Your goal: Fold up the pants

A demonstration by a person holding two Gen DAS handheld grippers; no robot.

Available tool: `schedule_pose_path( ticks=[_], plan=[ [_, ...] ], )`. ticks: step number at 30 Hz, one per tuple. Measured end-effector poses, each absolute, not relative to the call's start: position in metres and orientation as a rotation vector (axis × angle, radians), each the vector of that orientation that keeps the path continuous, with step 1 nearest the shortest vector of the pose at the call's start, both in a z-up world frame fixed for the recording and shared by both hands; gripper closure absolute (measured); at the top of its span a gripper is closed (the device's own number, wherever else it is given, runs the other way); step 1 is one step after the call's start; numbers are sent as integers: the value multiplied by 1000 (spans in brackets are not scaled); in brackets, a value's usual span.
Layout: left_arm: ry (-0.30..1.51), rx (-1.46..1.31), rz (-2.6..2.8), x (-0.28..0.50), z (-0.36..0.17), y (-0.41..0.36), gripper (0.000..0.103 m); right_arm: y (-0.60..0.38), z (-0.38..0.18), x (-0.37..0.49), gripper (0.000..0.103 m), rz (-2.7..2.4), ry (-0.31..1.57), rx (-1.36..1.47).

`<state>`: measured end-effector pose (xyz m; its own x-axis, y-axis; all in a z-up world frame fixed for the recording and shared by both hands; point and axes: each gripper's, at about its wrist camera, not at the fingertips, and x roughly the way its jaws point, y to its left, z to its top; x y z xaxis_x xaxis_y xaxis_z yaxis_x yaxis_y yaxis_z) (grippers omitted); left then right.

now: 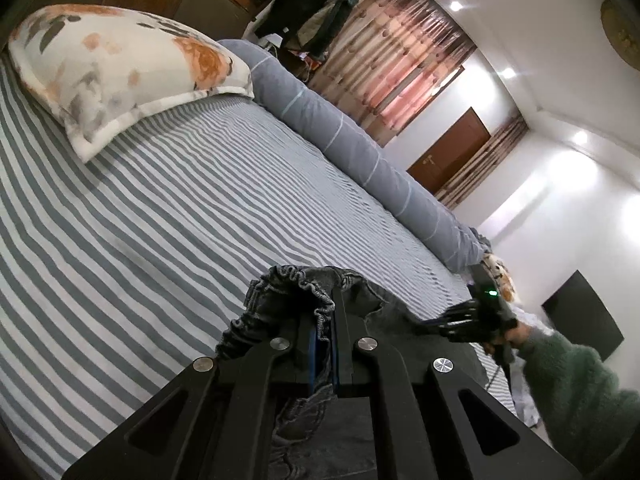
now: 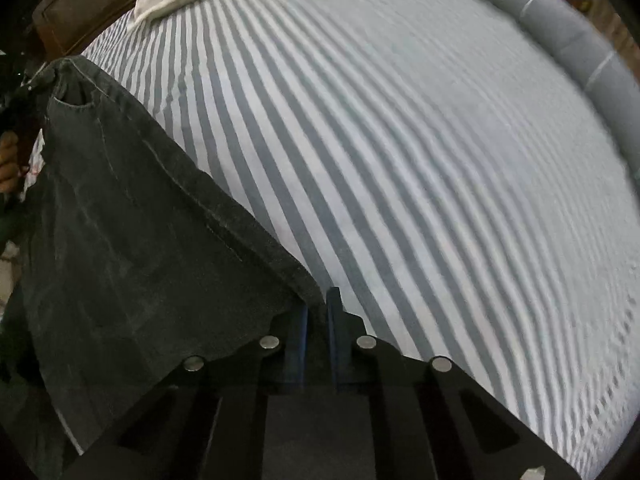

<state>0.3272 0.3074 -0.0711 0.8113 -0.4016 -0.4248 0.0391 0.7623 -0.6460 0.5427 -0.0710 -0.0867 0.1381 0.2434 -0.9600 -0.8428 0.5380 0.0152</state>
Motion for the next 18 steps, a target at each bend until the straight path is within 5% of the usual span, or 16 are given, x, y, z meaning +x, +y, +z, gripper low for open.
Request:
schedule_pose_path(
  ticks=[11, 18],
  plan=[
    [565, -593, -282, 280, -31, 294, 98, -109, 27, 394, 98, 585, 924, -553],
    [560, -571, -366, 206, -19, 276, 98, -149, 23, 268, 98, 487, 879, -429]
  ],
)
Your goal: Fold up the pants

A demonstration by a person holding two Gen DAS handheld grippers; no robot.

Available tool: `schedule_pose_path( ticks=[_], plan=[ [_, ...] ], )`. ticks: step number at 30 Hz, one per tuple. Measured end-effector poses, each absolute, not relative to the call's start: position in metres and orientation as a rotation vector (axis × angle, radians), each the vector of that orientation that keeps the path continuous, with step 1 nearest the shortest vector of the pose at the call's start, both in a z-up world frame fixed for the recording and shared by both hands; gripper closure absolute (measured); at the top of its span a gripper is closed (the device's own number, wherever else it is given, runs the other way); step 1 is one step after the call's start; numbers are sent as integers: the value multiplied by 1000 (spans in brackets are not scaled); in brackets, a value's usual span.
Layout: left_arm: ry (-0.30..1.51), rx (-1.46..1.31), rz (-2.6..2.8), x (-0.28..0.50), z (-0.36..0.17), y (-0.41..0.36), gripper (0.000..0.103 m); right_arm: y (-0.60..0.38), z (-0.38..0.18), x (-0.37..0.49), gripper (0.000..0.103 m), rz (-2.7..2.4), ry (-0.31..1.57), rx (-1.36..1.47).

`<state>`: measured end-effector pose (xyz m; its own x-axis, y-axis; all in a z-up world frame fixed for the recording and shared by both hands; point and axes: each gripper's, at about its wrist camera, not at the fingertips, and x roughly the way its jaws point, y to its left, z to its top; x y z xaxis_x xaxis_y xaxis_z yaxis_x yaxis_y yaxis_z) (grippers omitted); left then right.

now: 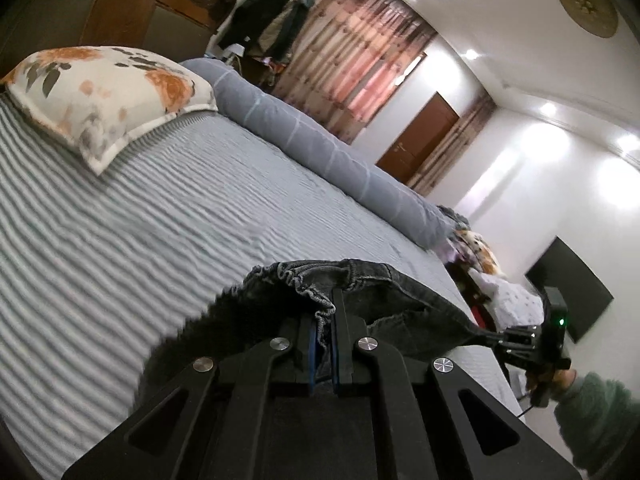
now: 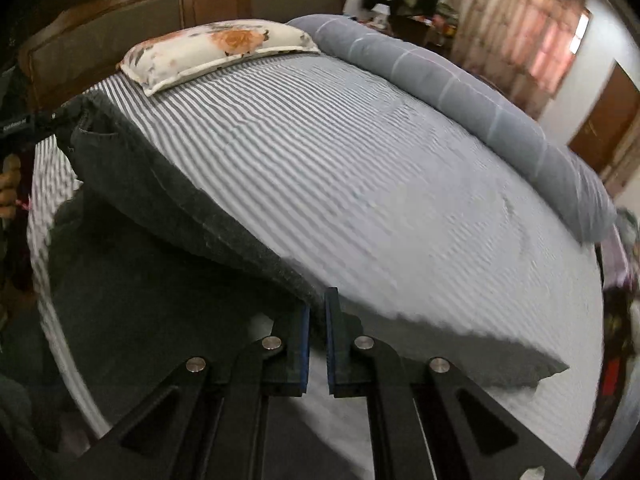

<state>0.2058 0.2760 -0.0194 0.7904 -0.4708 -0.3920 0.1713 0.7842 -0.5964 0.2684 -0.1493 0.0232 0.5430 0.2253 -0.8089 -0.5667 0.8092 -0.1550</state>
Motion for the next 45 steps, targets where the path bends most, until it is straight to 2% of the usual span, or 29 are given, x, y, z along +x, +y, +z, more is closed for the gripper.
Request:
schedule_pose_path(
  ticks=[4, 10, 13, 15, 17, 19, 20, 23, 28, 31, 34, 45],
  plan=[
    [598, -531, -368, 163, -31, 265, 97, -172, -13, 208, 98, 458, 902, -334],
    [772, -532, -323, 108, -83, 251, 92, -170, -87, 164, 97, 401, 997, -375],
    [853, -500, -287, 92, -105, 243, 86, -168, -106, 162, 92, 372, 1016, -380],
    [908, -510, -268, 87, -115, 241, 79, -164, -112, 164, 91, 344, 1027, -381],
    [927, -533, -261, 81, -118, 241, 75, -162, -113, 164, 81, 319, 1031, -373],
    [933, -561, -246, 75, -118, 244, 72, -162, -108, 158, 63, 302, 1017, -348],
    [934, -584, -247, 72, -118, 245, 69, -162, -105, 155, 61, 293, 1008, -329],
    [919, -710, -284, 59, -121, 250, 62, -173, -95, 140, 58, 287, 990, -209],
    [883, -863, -344, 52, -120, 252, 61, -200, -89, 118, 54, 324, 1007, 108],
    [863, -899, -365, 58, -119, 246, 56, -217, -98, 110, 54, 361, 1030, 340],
    [870, -984, -349, 74, -125, 246, 56, -225, -108, 101, 52, 366, 1038, 528],
    [846, -1112, -273, 94, -124, 246, 56, -229, -156, 121, 52, 337, 1039, 910]
  ],
)
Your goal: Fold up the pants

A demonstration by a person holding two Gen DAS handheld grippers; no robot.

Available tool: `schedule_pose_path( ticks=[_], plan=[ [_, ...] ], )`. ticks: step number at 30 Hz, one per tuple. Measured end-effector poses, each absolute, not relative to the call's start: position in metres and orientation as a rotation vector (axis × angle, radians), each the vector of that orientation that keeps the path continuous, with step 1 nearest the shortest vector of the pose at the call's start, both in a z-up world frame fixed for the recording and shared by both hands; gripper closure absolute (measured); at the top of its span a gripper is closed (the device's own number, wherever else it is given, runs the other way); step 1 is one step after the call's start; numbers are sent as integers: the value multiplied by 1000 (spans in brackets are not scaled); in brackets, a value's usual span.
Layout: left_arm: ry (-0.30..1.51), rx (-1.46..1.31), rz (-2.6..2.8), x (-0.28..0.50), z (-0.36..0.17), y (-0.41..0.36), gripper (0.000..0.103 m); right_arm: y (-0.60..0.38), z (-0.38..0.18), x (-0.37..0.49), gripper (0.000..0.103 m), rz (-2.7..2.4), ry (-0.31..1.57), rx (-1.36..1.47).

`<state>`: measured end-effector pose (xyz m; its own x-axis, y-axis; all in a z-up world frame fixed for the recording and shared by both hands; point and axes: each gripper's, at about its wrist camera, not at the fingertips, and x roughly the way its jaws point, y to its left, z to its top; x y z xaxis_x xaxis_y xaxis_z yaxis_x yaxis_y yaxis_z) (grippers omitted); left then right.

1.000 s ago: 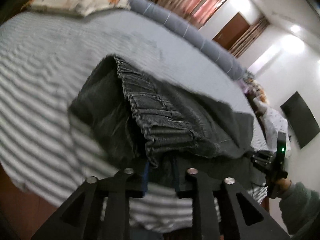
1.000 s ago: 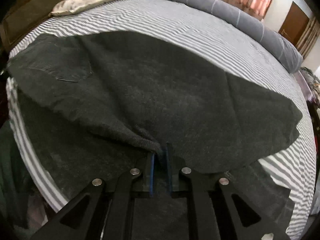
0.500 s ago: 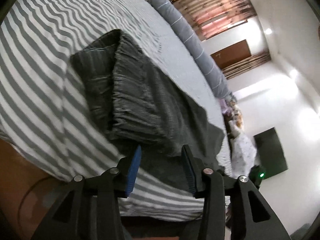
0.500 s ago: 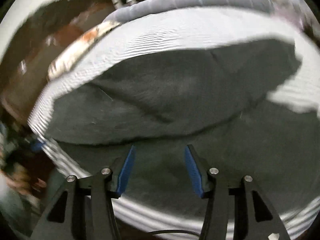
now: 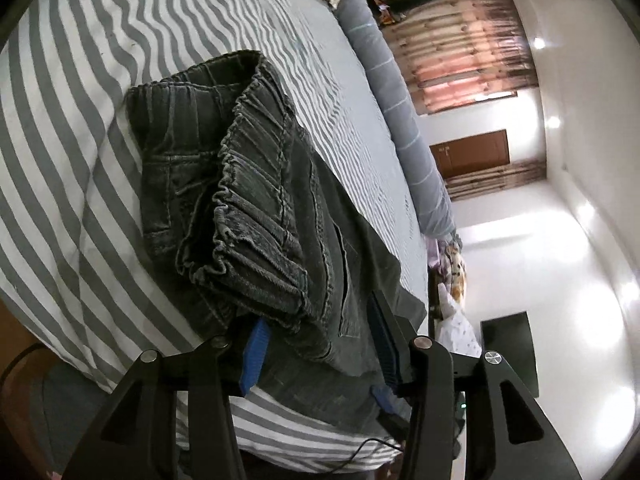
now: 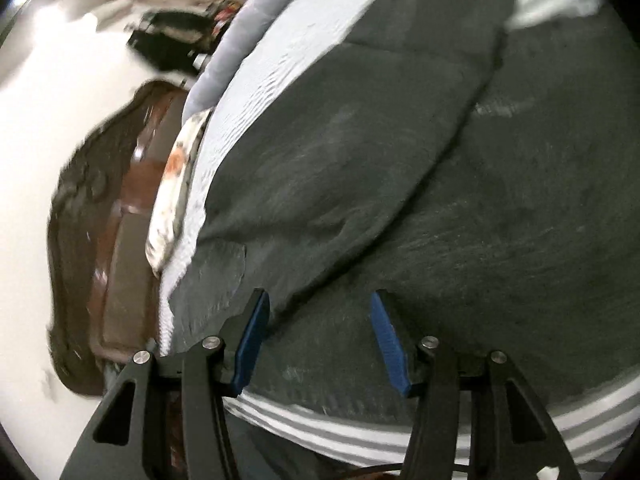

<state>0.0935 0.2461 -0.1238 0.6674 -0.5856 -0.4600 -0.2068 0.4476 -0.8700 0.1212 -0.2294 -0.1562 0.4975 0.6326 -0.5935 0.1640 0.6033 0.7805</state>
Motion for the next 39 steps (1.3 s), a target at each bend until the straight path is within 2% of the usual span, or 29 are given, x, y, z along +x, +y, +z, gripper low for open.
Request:
schedule_pose_path(
  ticks=[5, 7, 20, 21, 23, 25, 30, 39],
  plan=[
    [845, -1093, -234, 94, -123, 245, 56, -245, -164, 134, 56, 299, 966, 1017],
    [851, -1072, -204, 97, -123, 244, 56, -254, -165, 144, 63, 271, 945, 1017],
    [868, -1040, -108, 112, -115, 241, 57, -314, -159, 196, 85, 161, 909, 964],
    [867, -1032, -101, 114, -114, 240, 60, -319, -159, 197, 89, 153, 906, 970],
    [870, -1026, -80, 116, -112, 241, 79, -329, -158, 196, 93, 150, 895, 975],
    [868, -1047, -74, 118, -113, 244, 80, -331, -157, 197, 97, 150, 900, 965],
    [866, -991, -60, 132, -97, 241, 83, -330, -141, 193, 99, 179, 874, 918],
    [815, -795, -200, 203, -7, 253, 84, -325, -69, 158, 99, 248, 758, 857]
  ],
)
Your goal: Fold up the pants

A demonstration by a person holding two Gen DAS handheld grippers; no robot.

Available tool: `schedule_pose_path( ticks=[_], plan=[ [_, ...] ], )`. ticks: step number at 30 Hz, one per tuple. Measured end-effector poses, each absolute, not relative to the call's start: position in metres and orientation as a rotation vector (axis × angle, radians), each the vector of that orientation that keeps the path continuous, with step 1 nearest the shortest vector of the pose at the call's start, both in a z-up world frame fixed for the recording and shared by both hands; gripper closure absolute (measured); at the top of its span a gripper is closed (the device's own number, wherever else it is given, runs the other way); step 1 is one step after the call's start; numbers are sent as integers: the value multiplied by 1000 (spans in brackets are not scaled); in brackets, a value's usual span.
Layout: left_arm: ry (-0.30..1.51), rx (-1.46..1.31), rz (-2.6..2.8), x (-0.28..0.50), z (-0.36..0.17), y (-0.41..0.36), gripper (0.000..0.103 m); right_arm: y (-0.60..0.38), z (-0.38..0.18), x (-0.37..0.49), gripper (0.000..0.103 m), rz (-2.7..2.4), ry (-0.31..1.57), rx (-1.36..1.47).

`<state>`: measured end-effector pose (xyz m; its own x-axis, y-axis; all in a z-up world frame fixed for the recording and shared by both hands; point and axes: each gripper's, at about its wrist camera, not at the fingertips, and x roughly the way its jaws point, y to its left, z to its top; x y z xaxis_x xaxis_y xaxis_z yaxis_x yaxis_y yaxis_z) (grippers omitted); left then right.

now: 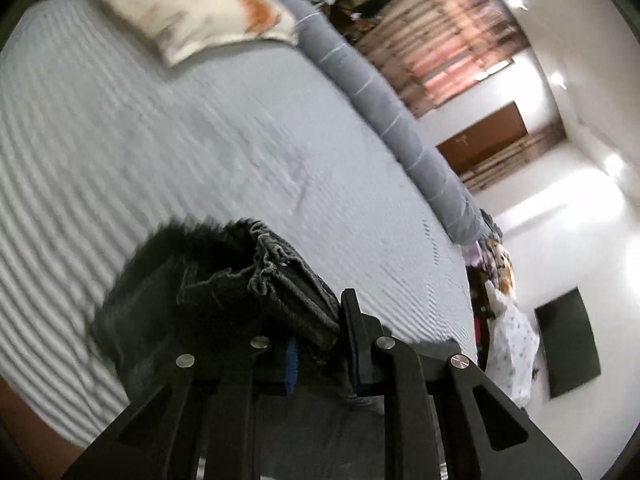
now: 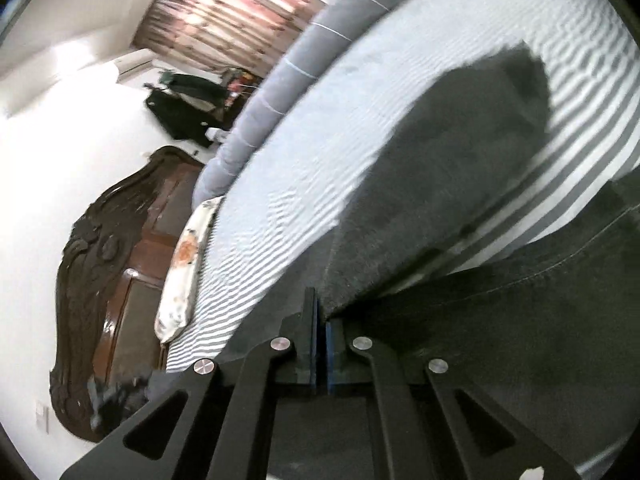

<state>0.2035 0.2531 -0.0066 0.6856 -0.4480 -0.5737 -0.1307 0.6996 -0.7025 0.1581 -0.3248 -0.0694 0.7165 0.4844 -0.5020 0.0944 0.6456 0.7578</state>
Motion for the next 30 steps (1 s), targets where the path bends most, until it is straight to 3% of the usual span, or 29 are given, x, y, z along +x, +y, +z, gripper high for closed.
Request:
schedule_pose_path(
  ticks=[6, 14, 20, 30],
  plan=[
    [860, -687, -259, 229, 0, 266, 84, -305, -62, 117, 99, 288, 776, 858],
    [979, -680, -231, 186, -74, 289, 84, -291, -147, 81, 99, 225, 1011, 882],
    [1064, -746, -139, 161, -127, 303, 84, -284, -161, 85, 99, 203, 1058, 840],
    [1066, -684, -87, 160, -119, 298, 84, -270, -166, 87, 99, 180, 1073, 784]
  ],
)
